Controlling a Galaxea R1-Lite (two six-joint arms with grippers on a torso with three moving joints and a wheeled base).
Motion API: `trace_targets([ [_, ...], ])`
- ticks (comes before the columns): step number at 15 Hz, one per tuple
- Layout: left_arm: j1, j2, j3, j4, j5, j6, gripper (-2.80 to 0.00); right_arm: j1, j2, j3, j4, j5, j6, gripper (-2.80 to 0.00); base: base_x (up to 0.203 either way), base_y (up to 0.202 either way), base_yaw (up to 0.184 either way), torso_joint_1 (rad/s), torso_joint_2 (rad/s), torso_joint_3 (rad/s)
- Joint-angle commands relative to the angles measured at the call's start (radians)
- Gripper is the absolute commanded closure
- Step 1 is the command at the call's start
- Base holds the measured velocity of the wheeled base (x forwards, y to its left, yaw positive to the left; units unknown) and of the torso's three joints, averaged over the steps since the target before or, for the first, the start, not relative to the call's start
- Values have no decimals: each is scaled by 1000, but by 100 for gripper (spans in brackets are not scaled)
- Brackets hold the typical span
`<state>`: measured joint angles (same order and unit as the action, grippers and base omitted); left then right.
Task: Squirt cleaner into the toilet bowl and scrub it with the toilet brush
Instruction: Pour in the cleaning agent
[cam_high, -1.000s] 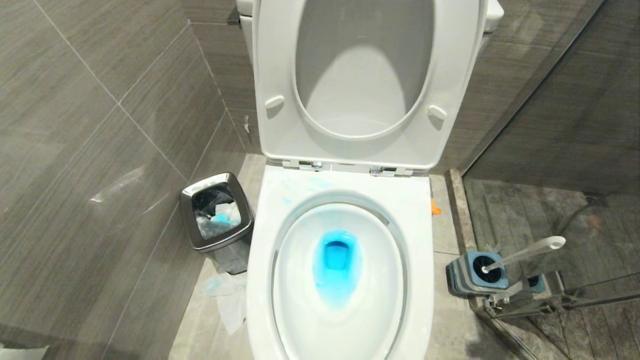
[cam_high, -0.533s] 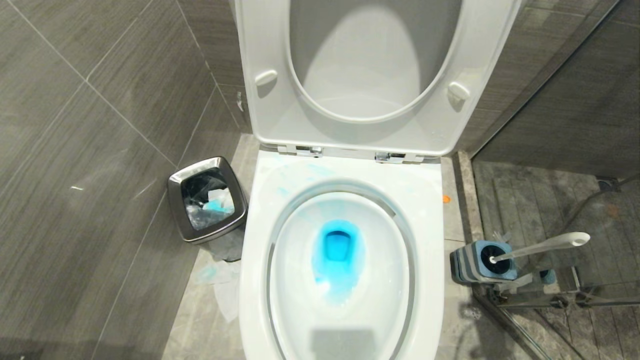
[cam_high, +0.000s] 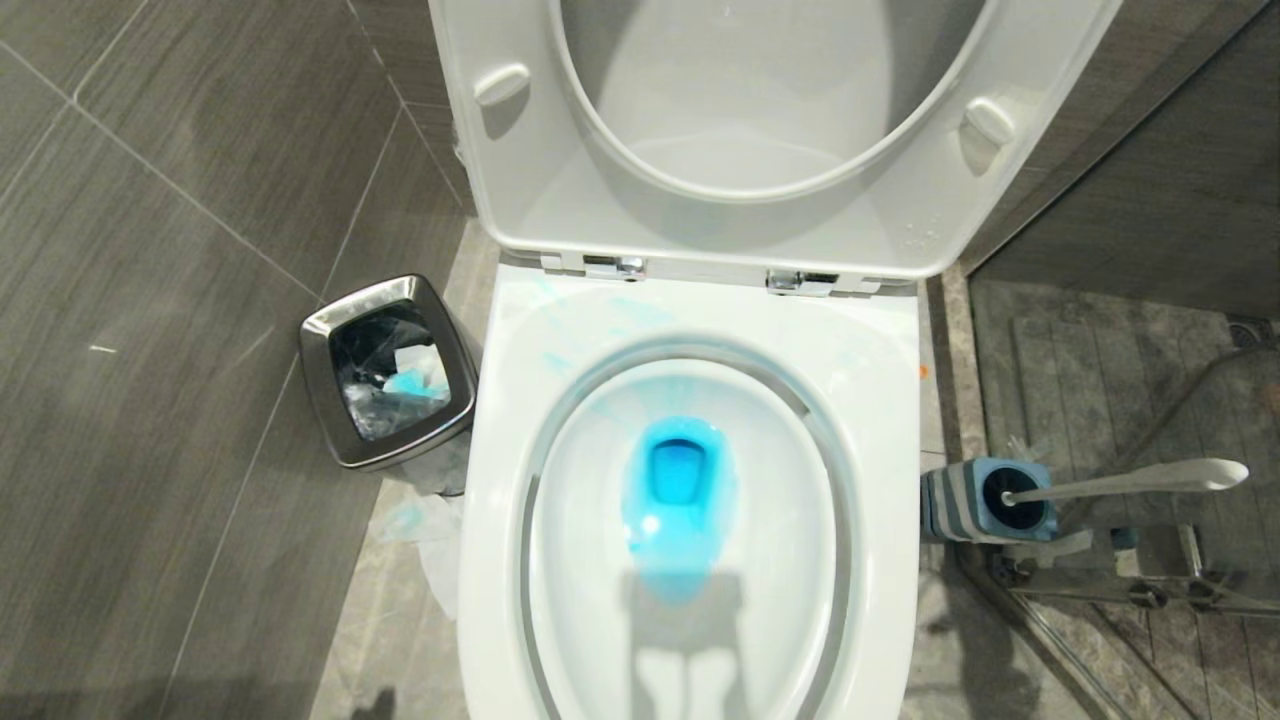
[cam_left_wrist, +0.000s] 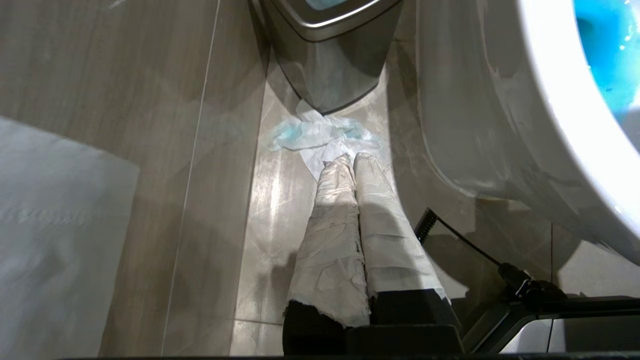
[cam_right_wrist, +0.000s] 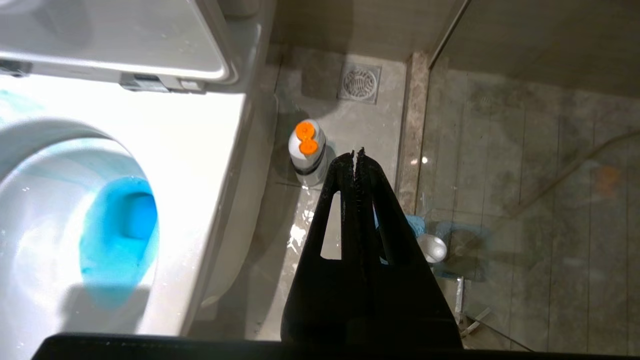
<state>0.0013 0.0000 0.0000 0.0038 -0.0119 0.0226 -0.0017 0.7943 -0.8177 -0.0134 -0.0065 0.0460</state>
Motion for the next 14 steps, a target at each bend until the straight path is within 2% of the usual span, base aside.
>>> trace_targets([
  [1, 0, 2, 0, -1, -2, 0, 0, 0, -6, 6, 0, 0, 0, 0, 0, 0, 0, -2, 4, -198],
  [9, 0, 2, 0, 1, -3, 2, 0, 0, -3, 26, -1, 0, 3, 0, 0, 0, 0, 1, 1, -38],
  [14, 0, 2, 0, 1, -2, 2, 0, 0, -3, 34, -2, 1, 3, 0, 0, 0, 0, 2, 1, -144],
])
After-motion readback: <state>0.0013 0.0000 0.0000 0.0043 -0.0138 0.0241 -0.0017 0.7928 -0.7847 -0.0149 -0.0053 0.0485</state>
